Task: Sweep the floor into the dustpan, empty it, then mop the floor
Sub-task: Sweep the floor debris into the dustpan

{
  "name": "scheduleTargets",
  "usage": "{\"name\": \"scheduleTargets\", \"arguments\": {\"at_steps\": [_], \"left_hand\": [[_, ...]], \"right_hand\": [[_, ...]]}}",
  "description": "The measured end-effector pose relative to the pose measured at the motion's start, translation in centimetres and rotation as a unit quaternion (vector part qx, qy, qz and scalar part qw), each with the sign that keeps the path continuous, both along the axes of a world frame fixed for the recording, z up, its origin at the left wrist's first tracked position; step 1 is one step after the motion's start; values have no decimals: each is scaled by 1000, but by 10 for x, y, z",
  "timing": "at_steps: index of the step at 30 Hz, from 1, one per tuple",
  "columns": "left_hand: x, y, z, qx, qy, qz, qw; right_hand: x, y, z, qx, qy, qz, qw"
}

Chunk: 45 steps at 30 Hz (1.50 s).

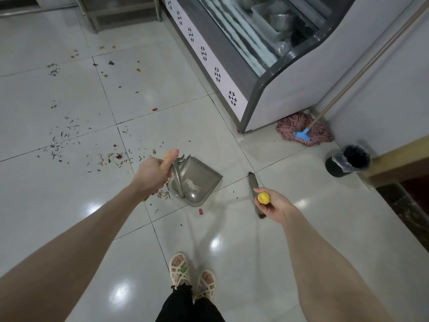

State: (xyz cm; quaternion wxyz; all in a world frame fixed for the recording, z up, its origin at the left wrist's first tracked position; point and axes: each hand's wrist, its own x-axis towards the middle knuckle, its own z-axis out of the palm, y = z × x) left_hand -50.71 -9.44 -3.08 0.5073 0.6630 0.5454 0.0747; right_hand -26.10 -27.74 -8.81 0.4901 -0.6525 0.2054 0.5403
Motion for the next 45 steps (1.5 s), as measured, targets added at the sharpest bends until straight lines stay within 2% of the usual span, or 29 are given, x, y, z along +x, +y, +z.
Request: {"name": "scheduleTargets", "arguments": {"at_steps": [14, 19, 26, 32, 37, 45], "left_hand": [[-65, -8, 7, 9, 10, 23, 1000], [-111, 17, 15, 6, 3, 23, 1000], [-190, 70, 31, 18, -3, -25, 1000], [-255, 98, 45, 20, 3, -66, 998], [-284, 109, 48, 34, 8, -91, 995], [-305, 111, 38, 41, 7, -81, 996]], "right_hand": [[-68, 4, -6, 7, 9, 39, 999], [-129, 28, -4, 12, 22, 51, 998], [-233, 69, -9, 24, 46, 52, 997], [-297, 77, 8, 44, 28, -6, 999], [-318, 69, 26, 50, 7, -71, 996], [-336, 62, 33, 29, -30, -105, 994]]}}
